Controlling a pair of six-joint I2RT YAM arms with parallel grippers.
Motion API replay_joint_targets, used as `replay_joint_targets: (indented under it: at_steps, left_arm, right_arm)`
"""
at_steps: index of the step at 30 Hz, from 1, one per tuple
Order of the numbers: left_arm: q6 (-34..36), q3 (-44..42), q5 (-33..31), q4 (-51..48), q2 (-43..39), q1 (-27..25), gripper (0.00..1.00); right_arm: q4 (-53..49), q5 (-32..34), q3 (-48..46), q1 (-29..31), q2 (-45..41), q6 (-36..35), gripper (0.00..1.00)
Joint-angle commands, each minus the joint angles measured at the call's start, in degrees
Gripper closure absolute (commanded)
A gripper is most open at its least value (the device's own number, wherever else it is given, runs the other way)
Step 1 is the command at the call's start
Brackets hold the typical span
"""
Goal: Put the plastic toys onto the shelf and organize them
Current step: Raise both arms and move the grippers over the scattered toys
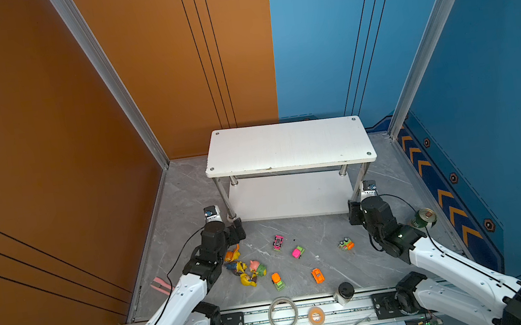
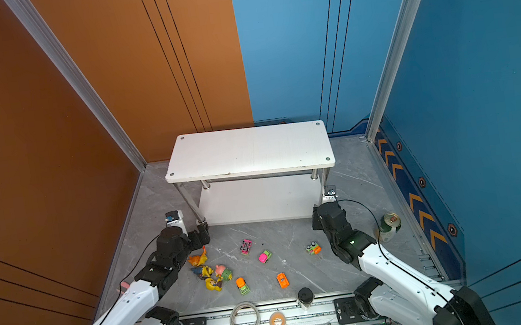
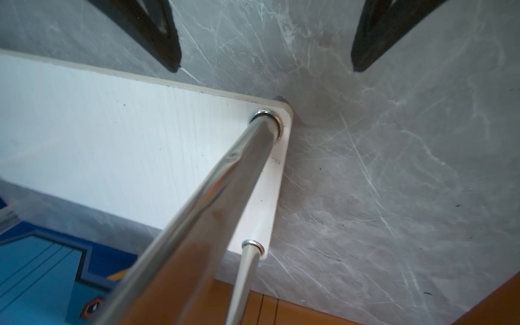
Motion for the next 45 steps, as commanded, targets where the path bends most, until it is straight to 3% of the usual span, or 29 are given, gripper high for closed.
replay_joint_targets:
  at_steps: [1, 8, 17, 24, 32, 37, 42, 45]
  left_arm:
    - [2.62, 5.45, 3.05, 5.41, 6.44, -0.74, 0.12]
    - [5.94, 15.32, 2.42, 9.97, 19.32, -0.23, 0.22]
    - [5.75, 25.39, 3.93, 12.19, 30.98, 0.90, 0.24]
    - [6.10, 29.52, 5.09, 12.82, 34.77, 2.71, 0.22]
    - [5.45, 27.44, 6.28, 11.01, 29.99, 3.42, 0.17]
    - [5.22, 22.16, 4.43, 7.14, 22.69, 1.98, 0.16]
    - [6.68, 17.33, -0.16, 0.00, 15.52, -2.39, 0.16]
    - [6.89, 15.16, -1.88, -3.96, 11.94, -5.06, 0.16]
  right_arm:
    - [6.69, -5.77, 2.99, -4.11, 3.79, -1.20, 0.53]
    - [9.55, -11.24, 8.86, -9.10, 12.36, -3.48, 0.55]
    - [13.69, -16.56, 15.77, -12.22, 23.74, -4.84, 0.56]
    - [11.85, -17.26, 18.56, -9.22, 26.15, -6.20, 0.51]
    - [-2.81, -7.93, 16.87, 1.56, 17.49, -6.63, 0.42]
    - [-13.81, -3.23, 14.56, 7.14, 10.12, -1.67, 0.38]
    - [-27.38, -0.14, 13.78, 11.45, 5.22, 5.15, 0.22]
    - [-34.78, 2.41, 13.80, 15.42, 4.07, 9.00, 0.06]
